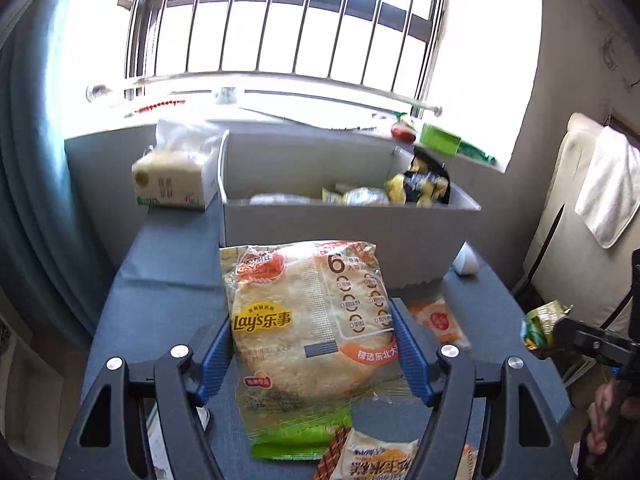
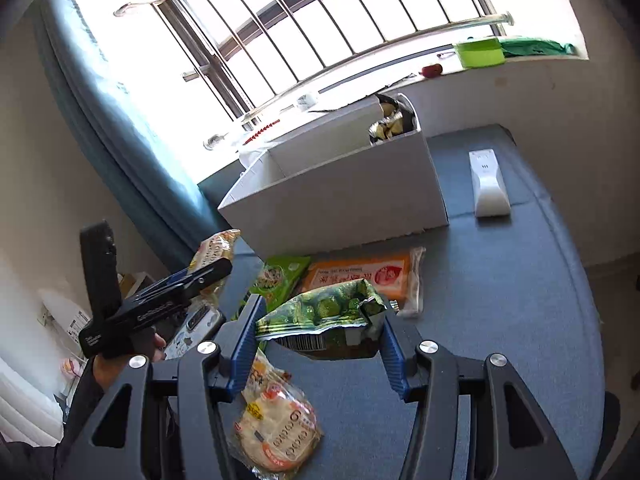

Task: Organize snacks
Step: 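Drop the pea pack into the box with the right gripper while the left drops the bread pack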

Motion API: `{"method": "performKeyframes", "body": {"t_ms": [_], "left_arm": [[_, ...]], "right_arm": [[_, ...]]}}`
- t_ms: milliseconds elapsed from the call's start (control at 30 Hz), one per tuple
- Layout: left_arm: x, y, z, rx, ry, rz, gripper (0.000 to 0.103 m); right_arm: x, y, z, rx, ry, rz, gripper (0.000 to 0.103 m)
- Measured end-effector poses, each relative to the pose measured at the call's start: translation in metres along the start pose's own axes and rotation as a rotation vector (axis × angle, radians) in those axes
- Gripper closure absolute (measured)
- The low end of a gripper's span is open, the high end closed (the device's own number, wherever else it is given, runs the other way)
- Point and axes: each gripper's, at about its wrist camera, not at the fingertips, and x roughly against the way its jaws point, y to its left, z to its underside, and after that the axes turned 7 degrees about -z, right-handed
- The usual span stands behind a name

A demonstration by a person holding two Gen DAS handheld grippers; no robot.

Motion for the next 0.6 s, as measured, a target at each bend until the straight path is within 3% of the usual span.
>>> {"method": "performKeyframes", "body": {"t_ms": [200, 400, 467, 500, 533, 600], "left_arm": [[-0.017, -0.003, -0.08, 0.016, -0.067, 0.077, 0.027], [-0.078, 0.0, -0.136, 0.054, 0.002, 0.073, 0.027], [-0.095, 0.002, -0.141, 0.056, 0.032, 0.047, 0.022], [-0.102, 0.003, -0.14, 0.063, 0.059, 0.019, 0.01], [-0.106, 0.006, -0.14, 0.079, 0.072, -0.004, 0.003], [-0.107, 0.014, -0.133, 0.108, 0.074, 0.025, 0.0]], "right_arm": [[-0.032, 0.009, -0.079, 0.054, -0.072, 0.003, 0.044], [-0.093, -0.005, -0.151, 0.009, -0.066, 0.058, 0.044], [-0.107, -0.009, -0.166, 0.011, -0.053, 0.062, 0.037], [-0.114, -0.01, -0.171, 0.015, -0.032, 0.062, 0.013], [-0.118, -0.012, -0.176, 0.012, -0.017, 0.071, 0.0], [-0.115, -0.016, -0.178, -0.009, -0.047, 0.082, 0.0]]}}
